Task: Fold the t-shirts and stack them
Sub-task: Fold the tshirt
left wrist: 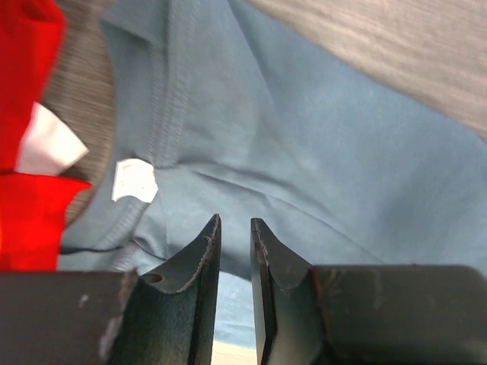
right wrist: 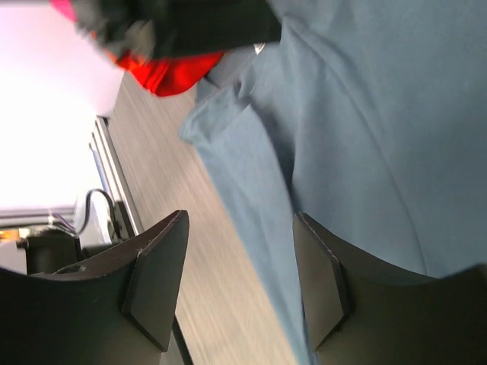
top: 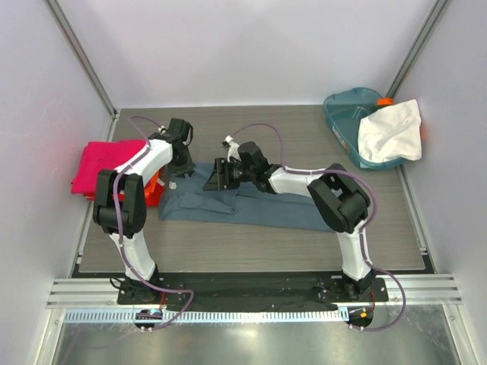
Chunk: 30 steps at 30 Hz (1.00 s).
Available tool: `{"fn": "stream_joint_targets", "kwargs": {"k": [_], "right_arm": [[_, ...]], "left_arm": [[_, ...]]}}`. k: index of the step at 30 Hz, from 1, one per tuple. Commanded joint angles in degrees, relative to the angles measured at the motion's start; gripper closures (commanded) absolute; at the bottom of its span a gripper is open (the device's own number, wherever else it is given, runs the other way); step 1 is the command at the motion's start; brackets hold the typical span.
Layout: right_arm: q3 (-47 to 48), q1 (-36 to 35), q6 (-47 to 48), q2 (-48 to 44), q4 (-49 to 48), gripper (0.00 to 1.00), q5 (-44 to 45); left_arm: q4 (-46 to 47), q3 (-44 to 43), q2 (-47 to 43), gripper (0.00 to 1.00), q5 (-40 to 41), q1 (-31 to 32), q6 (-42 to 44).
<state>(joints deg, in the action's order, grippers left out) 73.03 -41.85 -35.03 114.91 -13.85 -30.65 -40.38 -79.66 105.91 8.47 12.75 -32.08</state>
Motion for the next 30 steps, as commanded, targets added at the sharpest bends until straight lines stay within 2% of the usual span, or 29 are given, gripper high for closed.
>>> {"fn": "stream_joint_targets", "kwargs": {"k": [1,8,14,24,30], "right_arm": [[4.3,-0.2,-5.1,4.8,-8.9,0.37,-2.6],[7.5,-0.8,-7.9,11.5,-14.5,0.37,-3.4],[4.1,-2.7,-12.5,13.0,-21.7,0.39,-5.9],[-12.1,-8.9,-18.4,4.6,-33.4,0.40,-6.3],[-19.0,-12.6,-18.1,-1.6,-35.7,0.40,-5.8]], "left_arm": [[-1.9,-1.9,1.6,0.77,-3.9,0.5,-0.5],[-4.0,-5.1,7.6,0.77,-4.3,0.7,0.8],[-5.3,-5.4,10.3,0.77,-2.2,0.7,1.0],[-5.9,-6.4,11.8,0.77,-0.3,0.6,1.5],[-5.9,-6.7,10.7,0.77,-0.1,0.5,1.7]]}}
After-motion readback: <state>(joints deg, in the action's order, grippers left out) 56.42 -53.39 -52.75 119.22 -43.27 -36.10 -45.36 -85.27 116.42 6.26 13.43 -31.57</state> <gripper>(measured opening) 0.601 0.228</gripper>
